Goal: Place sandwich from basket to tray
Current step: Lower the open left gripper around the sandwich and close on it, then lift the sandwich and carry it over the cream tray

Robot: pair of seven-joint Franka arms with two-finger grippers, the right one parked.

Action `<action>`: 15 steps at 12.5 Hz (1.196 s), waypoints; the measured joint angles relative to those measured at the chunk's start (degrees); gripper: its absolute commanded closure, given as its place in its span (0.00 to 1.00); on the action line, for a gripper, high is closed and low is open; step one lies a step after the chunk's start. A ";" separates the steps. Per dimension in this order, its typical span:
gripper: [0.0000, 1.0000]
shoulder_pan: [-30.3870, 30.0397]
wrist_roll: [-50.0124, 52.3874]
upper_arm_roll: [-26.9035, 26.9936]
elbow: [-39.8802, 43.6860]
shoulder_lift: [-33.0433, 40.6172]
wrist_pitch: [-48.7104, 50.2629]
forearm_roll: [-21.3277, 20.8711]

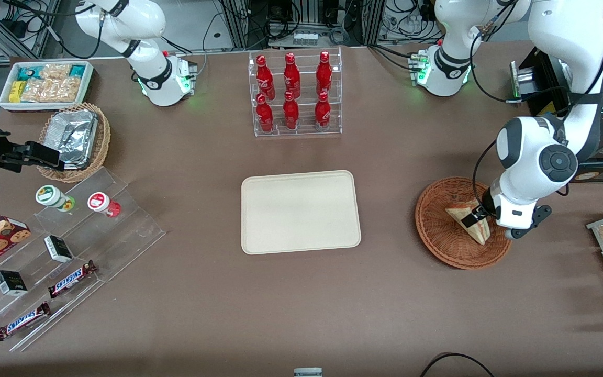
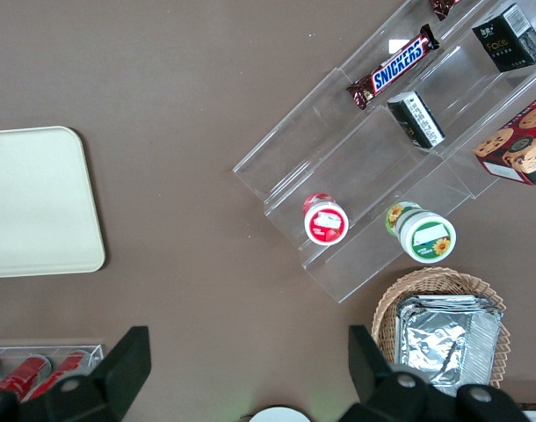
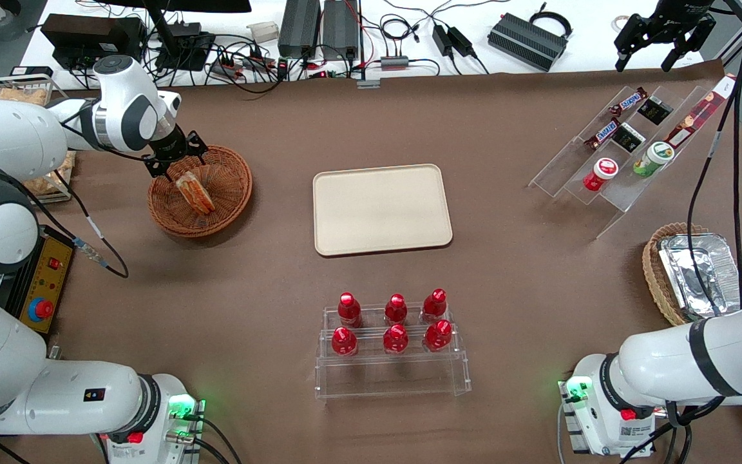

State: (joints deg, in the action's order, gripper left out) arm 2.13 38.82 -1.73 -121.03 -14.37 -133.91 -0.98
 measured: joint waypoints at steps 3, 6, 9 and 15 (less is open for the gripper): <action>0.00 0.00 0.03 0.00 -0.34 -0.77 0.01 0.00; 0.00 0.00 0.04 0.01 -1.20 -1.11 0.01 0.00; 0.00 0.00 0.08 0.01 -2.45 -1.18 -0.74 0.00; 0.12 -0.02 0.11 0.10 -4.52 -3.15 -5.86 0.00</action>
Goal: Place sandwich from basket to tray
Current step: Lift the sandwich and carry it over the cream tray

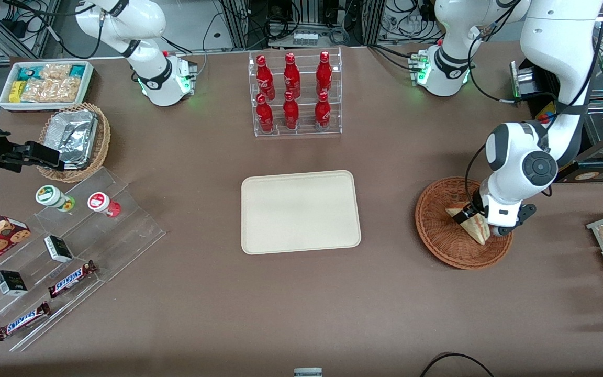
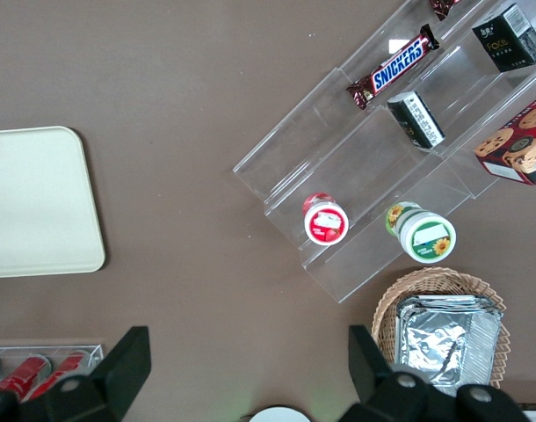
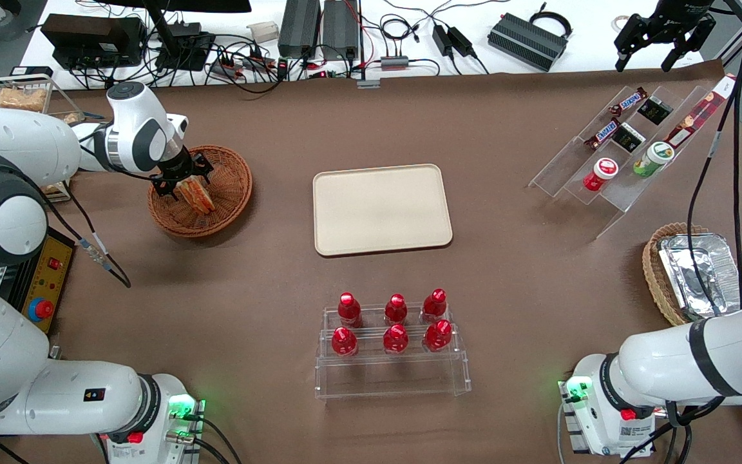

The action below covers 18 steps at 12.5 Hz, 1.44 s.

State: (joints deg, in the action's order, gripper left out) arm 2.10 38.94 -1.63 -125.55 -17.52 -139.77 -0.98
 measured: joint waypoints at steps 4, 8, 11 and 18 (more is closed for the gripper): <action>0.92 -0.02 0.01 0.08 -0.01 -0.60 -0.53 0.00; 0.98 0.04 -0.42 0.00 1.28 0.06 3.47 -0.18; 0.99 1.49 -0.68 -0.18 6.31 1.63 12.77 -0.61; 1.00 10.63 -1.85 -1.01 16.97 2.21 23.20 -0.54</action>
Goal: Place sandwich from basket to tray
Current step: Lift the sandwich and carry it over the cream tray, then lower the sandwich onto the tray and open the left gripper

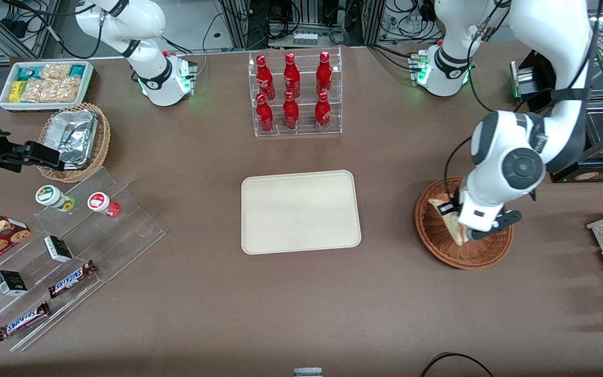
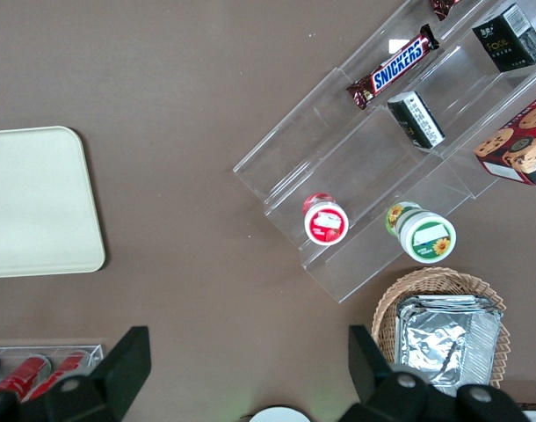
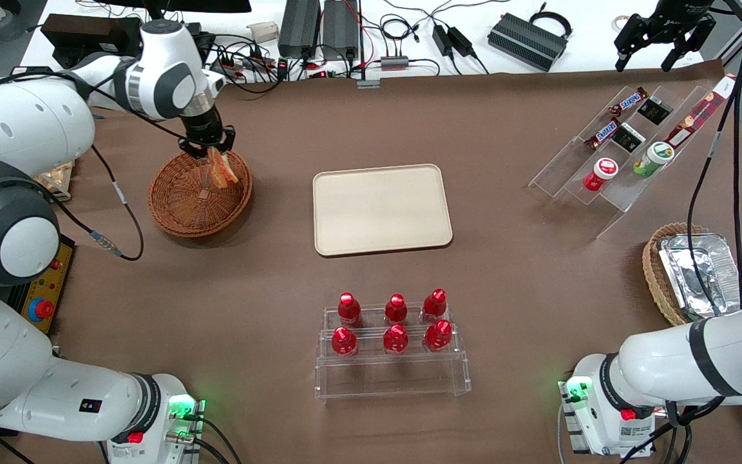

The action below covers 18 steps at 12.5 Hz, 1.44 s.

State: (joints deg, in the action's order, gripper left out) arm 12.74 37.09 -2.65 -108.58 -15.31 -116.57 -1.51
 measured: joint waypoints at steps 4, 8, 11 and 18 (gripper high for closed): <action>1.00 7.24 0.07 -0.26 3.84 -2.68 -0.05 2.22; 1.00 15.14 2.32 -0.35 11.04 -8.58 -0.10 2.44; 1.00 19.59 4.55 -0.33 17.07 -14.14 -0.17 3.56; 1.00 25.55 8.62 -0.91 27.55 -23.38 -1.73 3.80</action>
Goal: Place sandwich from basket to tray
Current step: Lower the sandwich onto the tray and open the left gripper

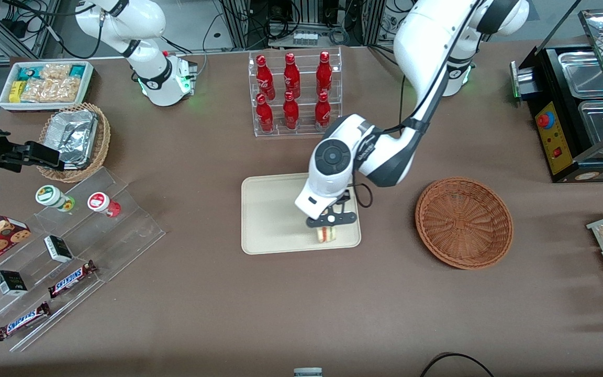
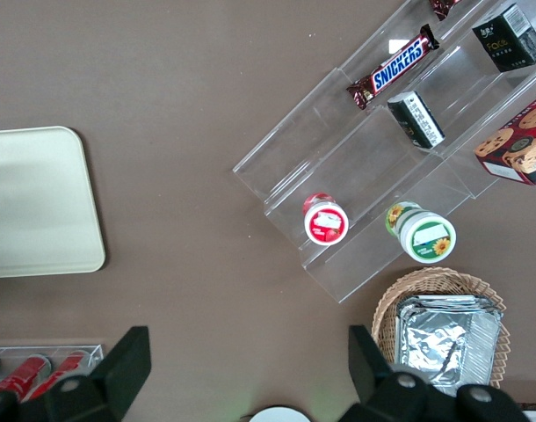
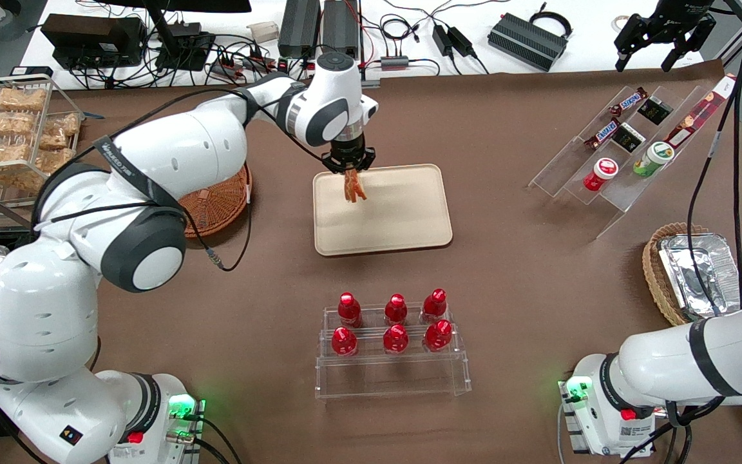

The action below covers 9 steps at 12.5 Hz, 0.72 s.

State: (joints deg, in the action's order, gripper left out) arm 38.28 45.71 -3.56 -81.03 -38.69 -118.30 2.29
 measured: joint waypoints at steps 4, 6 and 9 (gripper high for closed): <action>1.00 1.95 1.82 -0.35 4.30 -3.51 -0.07 0.01; 1.00 2.99 2.41 -0.41 5.74 -5.14 -0.07 0.01; 1.00 4.07 3.74 -0.40 7.64 -7.44 -0.04 0.01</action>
State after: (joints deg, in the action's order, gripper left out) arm 42.35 49.45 -3.96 -73.39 -46.13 -118.35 2.30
